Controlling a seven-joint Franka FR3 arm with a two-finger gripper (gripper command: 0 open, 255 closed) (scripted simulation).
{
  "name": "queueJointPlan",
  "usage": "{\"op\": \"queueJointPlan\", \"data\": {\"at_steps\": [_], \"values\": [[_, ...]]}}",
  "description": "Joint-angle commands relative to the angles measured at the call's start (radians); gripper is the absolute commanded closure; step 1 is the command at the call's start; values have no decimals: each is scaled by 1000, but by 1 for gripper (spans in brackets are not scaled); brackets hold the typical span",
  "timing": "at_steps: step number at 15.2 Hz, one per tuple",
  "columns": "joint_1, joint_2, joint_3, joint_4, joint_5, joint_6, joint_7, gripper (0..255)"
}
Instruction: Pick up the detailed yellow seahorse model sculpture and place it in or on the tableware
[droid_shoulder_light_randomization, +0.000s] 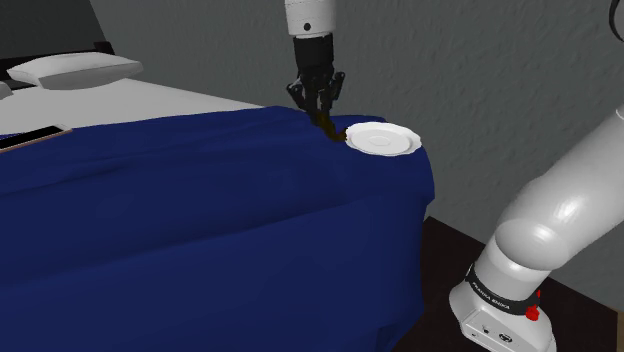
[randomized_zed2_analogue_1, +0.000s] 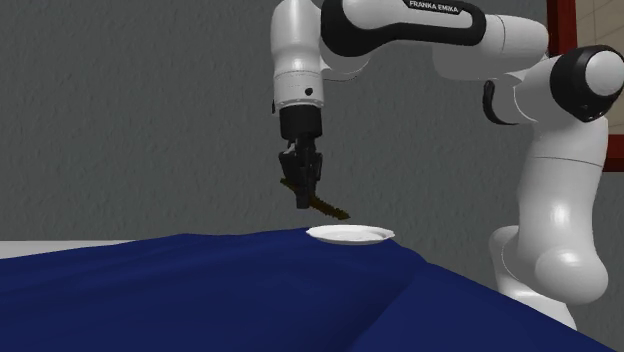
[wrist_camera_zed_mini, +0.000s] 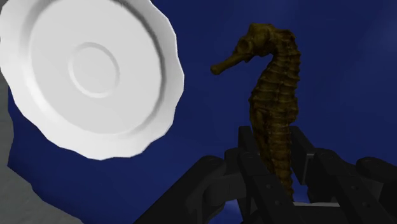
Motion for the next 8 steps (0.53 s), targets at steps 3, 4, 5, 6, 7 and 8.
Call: {"op": "queueJointPlan", "data": {"at_steps": [3, 4, 5, 6, 7, 8], "values": [[-27, -101, -80, -101, 5, 5, -116, 255], [-33, -122, -99, -121, 3, 5, -142, 255], [-39, -142, -118, -140, 0, 5, -168, 255], [-45, -160, -137, -157, -5, 5, -193, 255], [-51, -177, -156, -174, -10, 5, -218, 255], [-58, -194, -175, -190, -16, 5, -243, 255]]}}
